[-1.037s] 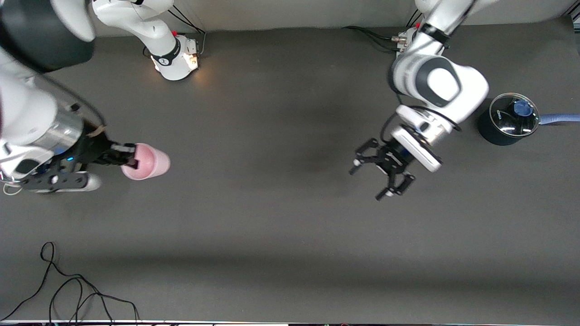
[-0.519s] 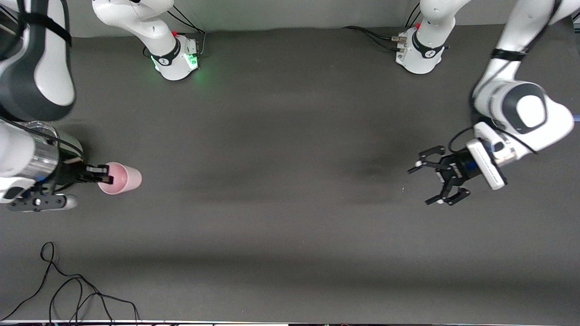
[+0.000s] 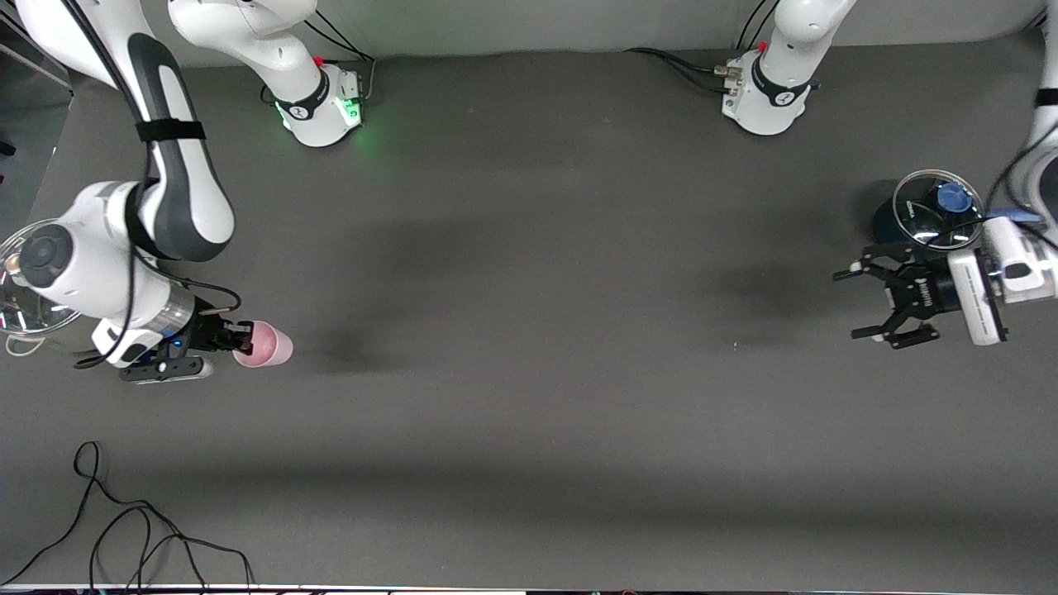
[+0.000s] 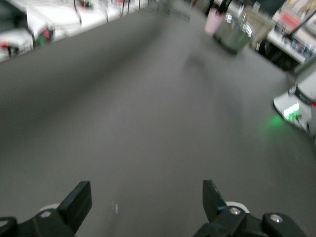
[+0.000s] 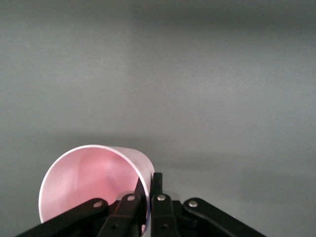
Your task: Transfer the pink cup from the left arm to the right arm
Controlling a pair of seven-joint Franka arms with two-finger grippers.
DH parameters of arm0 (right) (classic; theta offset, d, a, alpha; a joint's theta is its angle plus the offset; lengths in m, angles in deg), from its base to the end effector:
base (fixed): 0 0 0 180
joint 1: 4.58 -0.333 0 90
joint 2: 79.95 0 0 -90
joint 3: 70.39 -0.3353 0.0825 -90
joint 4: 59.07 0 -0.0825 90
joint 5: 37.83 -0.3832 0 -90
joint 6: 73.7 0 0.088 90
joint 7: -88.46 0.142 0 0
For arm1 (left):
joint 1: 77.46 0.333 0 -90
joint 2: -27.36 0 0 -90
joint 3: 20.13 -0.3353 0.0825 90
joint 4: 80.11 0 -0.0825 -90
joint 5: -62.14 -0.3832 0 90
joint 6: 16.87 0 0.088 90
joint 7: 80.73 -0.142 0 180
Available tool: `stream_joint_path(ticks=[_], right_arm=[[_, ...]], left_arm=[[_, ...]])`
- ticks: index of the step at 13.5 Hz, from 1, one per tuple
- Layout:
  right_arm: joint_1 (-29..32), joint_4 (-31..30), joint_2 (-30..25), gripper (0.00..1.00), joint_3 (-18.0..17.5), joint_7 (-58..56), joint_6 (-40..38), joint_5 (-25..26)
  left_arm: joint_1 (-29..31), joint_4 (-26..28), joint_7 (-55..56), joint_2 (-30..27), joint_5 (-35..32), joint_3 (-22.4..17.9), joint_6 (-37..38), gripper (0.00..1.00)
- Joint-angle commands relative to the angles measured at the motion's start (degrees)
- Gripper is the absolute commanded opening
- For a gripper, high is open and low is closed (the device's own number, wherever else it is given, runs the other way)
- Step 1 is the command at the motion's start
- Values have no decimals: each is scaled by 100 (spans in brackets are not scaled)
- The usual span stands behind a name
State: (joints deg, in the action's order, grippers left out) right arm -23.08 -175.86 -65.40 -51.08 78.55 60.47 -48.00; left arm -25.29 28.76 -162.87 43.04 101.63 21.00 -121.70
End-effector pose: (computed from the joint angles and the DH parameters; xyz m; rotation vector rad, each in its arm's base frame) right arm 0.6019 0.0033 0.3164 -3.0966 -0.0805 -0.1112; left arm 0.5808 0.0598 0.3926 2.0657 -1.0752 0.4913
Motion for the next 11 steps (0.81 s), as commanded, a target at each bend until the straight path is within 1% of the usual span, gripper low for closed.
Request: stream_joint_path(ticks=[1,2,3,5,7,9,11], right_arm=[[-66,-746,-31,0,91,-247,1010,-11],[-66,-923,82,0,91,-257,1379,-20],[-66,-968,170,0,82,-265,1557,-72],[-83,-986,320,0,82,-257,1690,-91],[-110,-995,522,0,74,-257,1866,-91],[-110,-995,602,0,65,-239,1998,-99],[-110,-995,655,0,47,-248,1963,-99]], left_arm=[[-40,-672,1206,14,-1062,80,524,100],[-67,-822,1619,-38,-1388,89,630,100],[-119,-980,2215,-82,-1661,98,674,100],[-172,-1410,3516,-65,-2093,115,1042,100],[-269,-1701,4387,-117,-2531,133,1376,100],[-252,-1929,5284,-205,-2735,142,1745,100],[-234,-1975,6040,-572,-2824,107,1817,100]])
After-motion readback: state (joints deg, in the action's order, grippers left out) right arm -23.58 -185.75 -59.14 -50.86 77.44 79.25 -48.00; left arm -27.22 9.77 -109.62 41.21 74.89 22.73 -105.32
